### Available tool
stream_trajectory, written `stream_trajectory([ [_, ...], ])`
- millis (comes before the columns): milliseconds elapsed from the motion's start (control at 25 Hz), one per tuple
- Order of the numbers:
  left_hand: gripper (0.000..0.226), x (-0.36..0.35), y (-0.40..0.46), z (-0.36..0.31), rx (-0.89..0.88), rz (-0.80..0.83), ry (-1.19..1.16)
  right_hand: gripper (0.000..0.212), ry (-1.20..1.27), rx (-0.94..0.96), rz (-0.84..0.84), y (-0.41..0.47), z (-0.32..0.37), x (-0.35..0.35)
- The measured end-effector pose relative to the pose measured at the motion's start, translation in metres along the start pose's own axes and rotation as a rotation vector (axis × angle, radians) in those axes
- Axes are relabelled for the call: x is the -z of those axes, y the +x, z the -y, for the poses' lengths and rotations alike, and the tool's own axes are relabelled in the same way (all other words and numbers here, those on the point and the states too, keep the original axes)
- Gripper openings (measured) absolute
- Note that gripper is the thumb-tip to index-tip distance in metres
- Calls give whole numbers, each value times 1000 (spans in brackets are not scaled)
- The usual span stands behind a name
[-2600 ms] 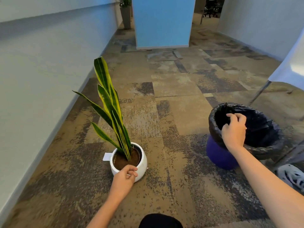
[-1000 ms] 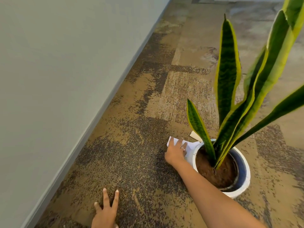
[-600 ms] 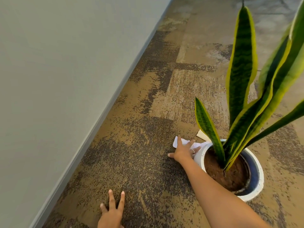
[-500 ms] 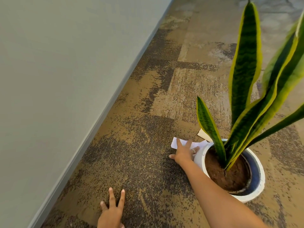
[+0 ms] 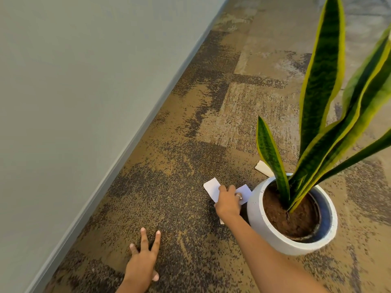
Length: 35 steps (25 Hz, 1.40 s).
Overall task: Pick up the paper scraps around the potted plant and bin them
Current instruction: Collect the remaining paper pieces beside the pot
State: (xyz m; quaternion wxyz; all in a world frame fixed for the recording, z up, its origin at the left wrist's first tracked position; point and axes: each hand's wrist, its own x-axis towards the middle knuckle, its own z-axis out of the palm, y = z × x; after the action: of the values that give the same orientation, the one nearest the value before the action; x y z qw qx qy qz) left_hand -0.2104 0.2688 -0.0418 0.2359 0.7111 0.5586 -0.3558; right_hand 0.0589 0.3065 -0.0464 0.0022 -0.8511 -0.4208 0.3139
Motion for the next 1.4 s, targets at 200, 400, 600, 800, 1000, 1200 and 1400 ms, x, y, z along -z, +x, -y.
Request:
stream_trajectory([
  [200, 110, 1, -6, -2, 1, -38, -11, 40, -152, 102, -53, -21, -6, -9],
  [400, 109, 0, -9, -4, 12, -57, -10, 30, -90, 422, -90, -32, -21, -10],
  [600, 109, 2, -11, -5, 40, -75, -62, 57, -157, 314, -187, -46, -34, -12],
  [800, 101, -3, -8, -11, 46, -35, -391, 68, -184, 138, 48, -52, -34, -31],
  [1000, 103, -10, -8, -15, 55, -25, -361, 73, -344, 183, 59, -56, -42, -30],
  [1200, 103, -10, -10, -15, 55, -18, -352, 64, -368, 215, -47, -64, -40, -20],
  [1400, 102, -10, -11, -15, 53, -24, -363, 61, -269, 318, -194, -69, -41, -9],
])
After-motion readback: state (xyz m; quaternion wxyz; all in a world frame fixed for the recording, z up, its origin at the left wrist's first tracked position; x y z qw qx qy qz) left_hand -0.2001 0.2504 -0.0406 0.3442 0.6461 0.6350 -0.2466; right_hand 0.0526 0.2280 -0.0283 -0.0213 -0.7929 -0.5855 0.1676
